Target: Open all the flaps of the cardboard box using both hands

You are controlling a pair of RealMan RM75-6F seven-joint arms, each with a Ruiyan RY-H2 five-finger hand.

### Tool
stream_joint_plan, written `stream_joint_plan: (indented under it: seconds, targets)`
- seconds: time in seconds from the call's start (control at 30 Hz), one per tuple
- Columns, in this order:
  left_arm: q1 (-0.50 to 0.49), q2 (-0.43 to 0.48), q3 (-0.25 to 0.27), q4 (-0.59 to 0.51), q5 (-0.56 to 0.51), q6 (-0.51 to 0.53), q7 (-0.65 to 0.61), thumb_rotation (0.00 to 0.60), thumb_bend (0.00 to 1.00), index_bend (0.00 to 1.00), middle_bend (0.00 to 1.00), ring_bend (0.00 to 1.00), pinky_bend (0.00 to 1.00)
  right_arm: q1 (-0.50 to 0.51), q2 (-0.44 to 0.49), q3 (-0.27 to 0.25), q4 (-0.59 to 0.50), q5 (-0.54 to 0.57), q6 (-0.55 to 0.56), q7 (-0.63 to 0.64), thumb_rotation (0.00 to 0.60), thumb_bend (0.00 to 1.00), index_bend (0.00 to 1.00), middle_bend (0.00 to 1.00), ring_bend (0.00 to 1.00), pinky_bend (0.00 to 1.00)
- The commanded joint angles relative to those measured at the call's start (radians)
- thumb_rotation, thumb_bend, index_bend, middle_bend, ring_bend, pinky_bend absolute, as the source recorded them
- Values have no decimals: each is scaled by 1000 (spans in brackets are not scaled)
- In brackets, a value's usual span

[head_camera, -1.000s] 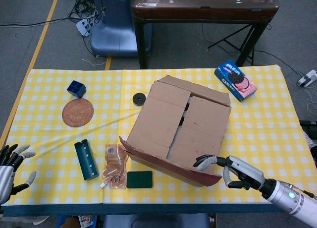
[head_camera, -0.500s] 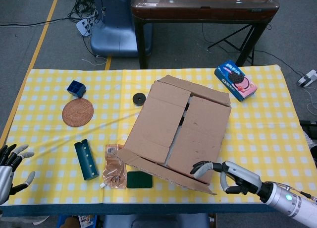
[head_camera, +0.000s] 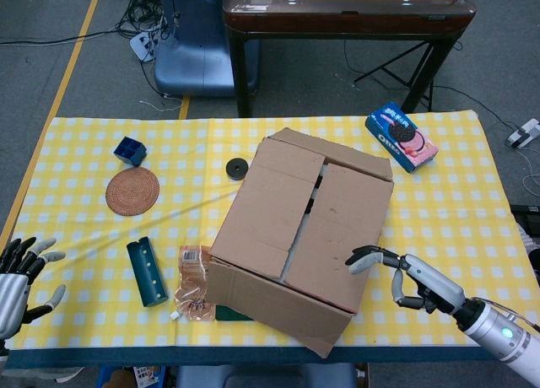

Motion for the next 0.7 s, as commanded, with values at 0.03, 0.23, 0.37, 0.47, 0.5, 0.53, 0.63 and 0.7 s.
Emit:
stream_joint_plan:
  seconds: [0.03,0.23,0.37,0.47,0.5,0.53,0.63,0.7]
  targets:
    - [-45,15,-15,-5,33,-34,-41,600,354,374,186,88,0,-75,33,41,-68,142,-14,-247,600,998,299,236,115,157]
    - [-167,2,-47,5,123,-103,-186,600,354,393,207,107,0,-136,61,73,-117,215,25,-378,600,972,299,236,115,157]
    - [-267,-2,-63,11,189,-171,-248,566,354,406,246,137,0,-158,80,89,-134,233,34,-377,600,968,299,236,115,157]
    - [-353,-3,-77,5,236,-235,-274,534,353,405,246,134,0,-175,89,104,-143,244,47,-384,600,968,299,236,115,157]
    - [-387,-7,-83,5,255,-259,-283,527,354,404,246,133,0,-181,91,109,-145,247,50,-386,600,968,299,236,115,157]
    - [-404,-10,-85,5,264,-271,-286,518,354,404,246,133,0,-184,93,111,-146,248,50,-386,600,968,299,236,115,157]
    - [-498,-31,-95,6,306,-343,-296,345,386,405,259,131,0,-193,106,117,-157,243,42,-349,600,968,299,236,115,157]
    - [-549,-48,-98,-3,319,-381,-321,235,444,420,277,128,0,-196,114,120,-157,238,36,-329,600,968,299,236,115,157]
